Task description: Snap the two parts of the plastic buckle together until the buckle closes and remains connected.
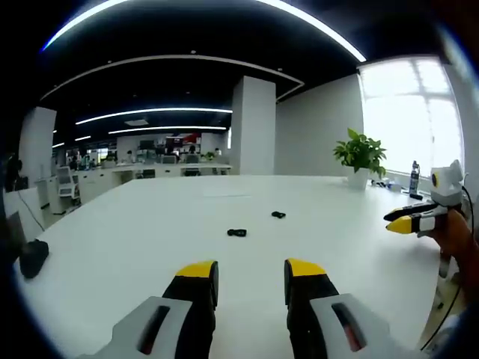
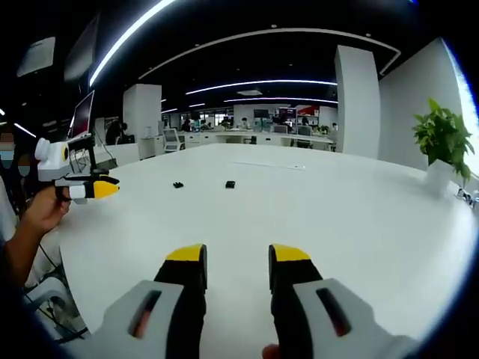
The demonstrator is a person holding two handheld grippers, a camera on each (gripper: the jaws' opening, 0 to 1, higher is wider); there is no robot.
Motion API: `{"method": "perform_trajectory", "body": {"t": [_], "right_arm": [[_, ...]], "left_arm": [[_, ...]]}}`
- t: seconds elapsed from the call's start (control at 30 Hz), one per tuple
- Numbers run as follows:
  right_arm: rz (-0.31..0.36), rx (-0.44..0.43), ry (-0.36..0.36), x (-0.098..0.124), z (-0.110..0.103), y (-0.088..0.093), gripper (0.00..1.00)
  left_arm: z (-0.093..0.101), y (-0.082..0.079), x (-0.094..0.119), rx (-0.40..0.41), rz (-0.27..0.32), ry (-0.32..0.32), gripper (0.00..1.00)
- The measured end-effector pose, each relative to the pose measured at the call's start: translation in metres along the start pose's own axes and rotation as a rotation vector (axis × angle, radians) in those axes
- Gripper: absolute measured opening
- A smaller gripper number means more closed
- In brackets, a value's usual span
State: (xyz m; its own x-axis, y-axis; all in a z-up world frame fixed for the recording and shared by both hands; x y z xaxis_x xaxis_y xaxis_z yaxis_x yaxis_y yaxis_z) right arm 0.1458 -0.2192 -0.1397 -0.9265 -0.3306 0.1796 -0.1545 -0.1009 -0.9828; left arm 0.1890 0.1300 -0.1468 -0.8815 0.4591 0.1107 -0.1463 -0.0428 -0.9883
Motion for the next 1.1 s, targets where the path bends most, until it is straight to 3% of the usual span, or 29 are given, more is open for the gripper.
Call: {"method": "perform_trajectory", "body": {"t": [1.1], "right_arm": [[-0.013, -0.002, -0.006, -0.011, 0.003, -0.005, 0.31]], "left_arm": [[-0.003, -0.007, -0.008, 0.02, -0.006, 0.019, 0.34]]}}
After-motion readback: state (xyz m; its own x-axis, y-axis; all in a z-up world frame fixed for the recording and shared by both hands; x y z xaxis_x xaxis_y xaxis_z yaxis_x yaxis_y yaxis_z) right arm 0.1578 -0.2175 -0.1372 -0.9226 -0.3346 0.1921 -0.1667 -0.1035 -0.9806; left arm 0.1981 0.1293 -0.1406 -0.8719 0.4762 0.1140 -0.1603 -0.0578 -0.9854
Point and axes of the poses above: the point that each gripper's makers call its tool centre point, and the gripper's own axes: x roughly backward along the fingers, z roughly to its right, y roughly out of its underside, the point moved 10 cm from there along x, roughly backward along the fingers, and after that the axes turned 7 degrees about z, right-handed, at the moved point
